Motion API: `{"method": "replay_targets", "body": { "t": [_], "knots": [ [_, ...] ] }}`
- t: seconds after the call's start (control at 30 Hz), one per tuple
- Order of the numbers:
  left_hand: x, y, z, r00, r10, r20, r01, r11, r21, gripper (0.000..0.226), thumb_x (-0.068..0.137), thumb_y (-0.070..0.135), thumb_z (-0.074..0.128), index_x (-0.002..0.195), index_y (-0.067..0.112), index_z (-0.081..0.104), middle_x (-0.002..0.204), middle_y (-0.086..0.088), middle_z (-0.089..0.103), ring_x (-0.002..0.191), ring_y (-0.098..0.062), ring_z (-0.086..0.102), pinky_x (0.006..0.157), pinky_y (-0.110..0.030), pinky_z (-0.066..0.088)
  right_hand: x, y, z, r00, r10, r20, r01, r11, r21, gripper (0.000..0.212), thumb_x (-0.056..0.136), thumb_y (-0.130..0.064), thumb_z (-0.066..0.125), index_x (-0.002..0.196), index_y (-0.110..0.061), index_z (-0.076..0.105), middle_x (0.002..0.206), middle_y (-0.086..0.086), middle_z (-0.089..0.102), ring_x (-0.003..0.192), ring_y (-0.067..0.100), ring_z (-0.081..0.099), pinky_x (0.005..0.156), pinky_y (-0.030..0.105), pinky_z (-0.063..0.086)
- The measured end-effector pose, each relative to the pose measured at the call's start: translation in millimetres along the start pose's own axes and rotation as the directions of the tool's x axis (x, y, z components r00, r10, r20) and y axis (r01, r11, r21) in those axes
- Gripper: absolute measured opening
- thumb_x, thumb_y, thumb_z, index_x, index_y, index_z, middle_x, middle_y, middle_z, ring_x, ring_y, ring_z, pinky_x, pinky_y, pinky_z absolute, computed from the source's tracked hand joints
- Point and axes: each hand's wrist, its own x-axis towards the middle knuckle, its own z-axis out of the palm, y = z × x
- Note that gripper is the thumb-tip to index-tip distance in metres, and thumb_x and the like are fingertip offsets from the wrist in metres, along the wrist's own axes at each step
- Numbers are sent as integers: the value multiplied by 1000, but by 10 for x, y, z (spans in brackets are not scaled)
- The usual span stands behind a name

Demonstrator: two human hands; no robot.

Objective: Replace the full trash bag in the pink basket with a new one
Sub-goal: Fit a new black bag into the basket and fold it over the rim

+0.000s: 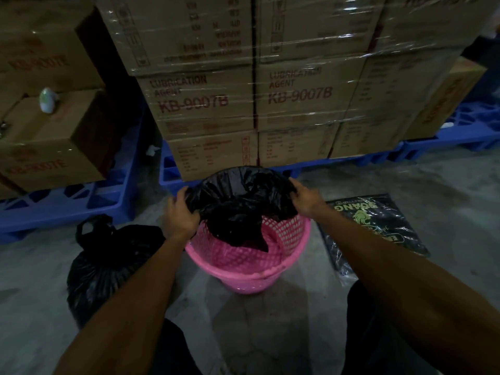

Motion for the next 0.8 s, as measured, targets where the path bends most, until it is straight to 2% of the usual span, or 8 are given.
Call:
{"method": "replay_targets", "body": {
  "t": [0.07, 0.17, 0.37, 0.43, 0.5, 0.57, 0.67, 0.8],
  "knots": [
    [-56, 172, 0, 950, 304, -71, -280, 931, 235, 51, 82, 22, 55, 133, 18, 52, 129, -11, 57, 122, -30, 53, 111, -55, 29, 22, 64, 90, 999, 22, -23, -21, 1000, 21, 60, 96, -14, 43, 153, -15, 22, 132, 25, 57, 116, 43, 56, 95, 42, 45],
    [-165, 406, 18, 807, 582, 103, -567, 714, 409, 47, 92, 41, 33, 117, 20, 67, 120, 1, 67, 120, -17, 58, 118, -52, 15, 23, 135, 192, 994, 64, -87, -50, 986, 158, 53, 97, -12, 41, 149, -13, 28, 127, 25, 59, 111, 43, 57, 90, 44, 47],
    [-390, 720, 189, 694, 425, 581, -690, 623, 368, 69, 90, 69, 27, 133, 23, 54, 120, -4, 68, 112, -25, 58, 97, -41, 37, -84, 139, 278, 958, 231, -171, -131, 880, 457, 48, 103, -40, 24, 121, -11, 58, 125, 20, 58, 123, 38, 52, 100, 41, 41],
    [-454, 786, 301, 683, 398, 613, -703, 585, 404, 63, 89, 66, 37, 128, 20, 56, 119, -5, 63, 114, -25, 51, 95, -41, 34, -159, 96, 271, 931, 311, -188, -190, 857, 478, 77, 91, -70, 15, 137, -18, 48, 142, 16, 48, 132, 35, 45, 109, 49, 36],
    [-497, 838, 387, 678, 417, 606, -721, 538, 436, 50, 90, 53, 46, 125, 19, 59, 120, -5, 57, 116, -24, 47, 95, -40, 31, -252, 11, 227, 938, 158, -309, -66, 955, 288, 81, 83, -81, 17, 148, -35, 23, 157, 8, 25, 141, 33, 32, 112, 59, 28],
    [-522, 870, 430, 655, 477, 586, -750, 506, 427, 43, 90, 43, 49, 124, 19, 61, 119, -5, 55, 116, -24, 45, 96, -39, 31, -274, -17, 215, 949, -90, -302, 97, 995, 6, 77, 80, -80, 35, 146, -47, 15, 162, -1, 7, 147, 33, 16, 111, 64, 17],
    [-578, 892, 424, 573, 558, 599, -812, 486, 324, 38, 89, 35, 50, 119, 13, 61, 114, -7, 55, 109, -26, 49, 88, -37, 38, -196, 16, 250, 952, -182, -245, 104, 947, -303, 53, 80, -55, 62, 128, -40, 46, 161, 2, 10, 146, 39, 16, 109, 65, 22],
    [-807, 869, 326, 482, 580, 656, -797, 602, 53, 25, 89, 15, 45, 111, 6, 53, 107, -11, 55, 97, -31, 58, 72, -38, 49, -160, 156, 154, 851, 83, -518, -18, 991, 129, 12, 97, -21, 47, 104, -17, 55, 110, 12, 64, 94, 32, 63, 78, 41, 52]
  ]
}}
